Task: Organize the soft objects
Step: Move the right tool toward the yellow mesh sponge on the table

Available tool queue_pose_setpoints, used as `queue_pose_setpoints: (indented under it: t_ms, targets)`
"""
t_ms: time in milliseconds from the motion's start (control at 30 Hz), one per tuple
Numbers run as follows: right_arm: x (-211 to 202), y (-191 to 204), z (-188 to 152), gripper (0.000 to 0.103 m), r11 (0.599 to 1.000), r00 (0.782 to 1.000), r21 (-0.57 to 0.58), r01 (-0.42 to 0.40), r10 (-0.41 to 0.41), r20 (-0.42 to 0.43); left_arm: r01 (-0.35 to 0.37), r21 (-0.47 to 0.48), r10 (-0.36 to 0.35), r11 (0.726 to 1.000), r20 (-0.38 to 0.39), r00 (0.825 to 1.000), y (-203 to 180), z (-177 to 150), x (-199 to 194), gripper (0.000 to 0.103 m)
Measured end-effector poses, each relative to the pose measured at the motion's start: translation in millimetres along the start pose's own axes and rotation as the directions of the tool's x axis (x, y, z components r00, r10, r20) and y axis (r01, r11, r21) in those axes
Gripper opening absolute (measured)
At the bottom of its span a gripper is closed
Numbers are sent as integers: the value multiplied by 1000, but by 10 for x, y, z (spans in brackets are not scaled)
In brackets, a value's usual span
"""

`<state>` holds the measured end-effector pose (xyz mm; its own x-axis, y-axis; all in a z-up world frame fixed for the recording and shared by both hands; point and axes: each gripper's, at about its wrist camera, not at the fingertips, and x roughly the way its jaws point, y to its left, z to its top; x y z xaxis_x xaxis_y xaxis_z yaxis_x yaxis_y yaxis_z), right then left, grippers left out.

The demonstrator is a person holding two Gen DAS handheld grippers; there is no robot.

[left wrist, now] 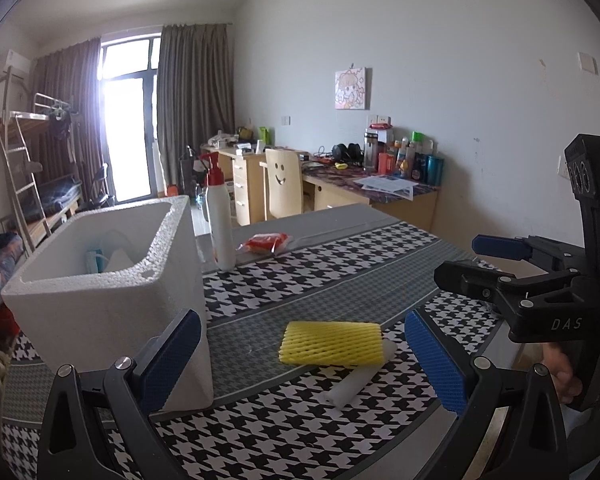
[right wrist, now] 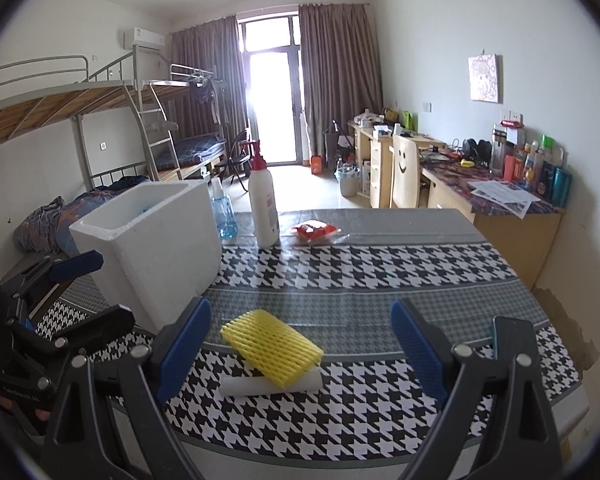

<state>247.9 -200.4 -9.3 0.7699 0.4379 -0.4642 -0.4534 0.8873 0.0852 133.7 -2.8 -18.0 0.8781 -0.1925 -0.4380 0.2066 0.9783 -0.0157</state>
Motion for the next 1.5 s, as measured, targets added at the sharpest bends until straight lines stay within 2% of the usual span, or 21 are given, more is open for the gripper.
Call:
queue_pose_setpoints:
  t_ms: [800, 1100, 1233, 1433, 1500]
  targets:
    - [345, -84, -221, 94, 1000, 993, 7, -29, 30, -118, 39, 2, -39, 999, -101, 994, -92, -340, 299, 102]
    - [496, -86, -268, 93, 999, 984, 13, -44, 46, -170, 16, -3, -16, 1000, -125, 992, -48, -362, 362, 102]
    - [575, -124, -295, 88, 997, 977, 37, -62, 68, -200, 20, 0, -20, 1000, -133, 991, -47, -369, 388, 102]
    - [643, -140, -319, 86, 996, 971, 46, -78, 86, -221, 49, 3, -47, 999, -170, 984, -70, -415, 459, 102]
    - [673, -140, -326, 83, 995, 969, 51, -82, 92, -228, 52, 7, -50, 999, -176, 983, -81, -425, 486, 102]
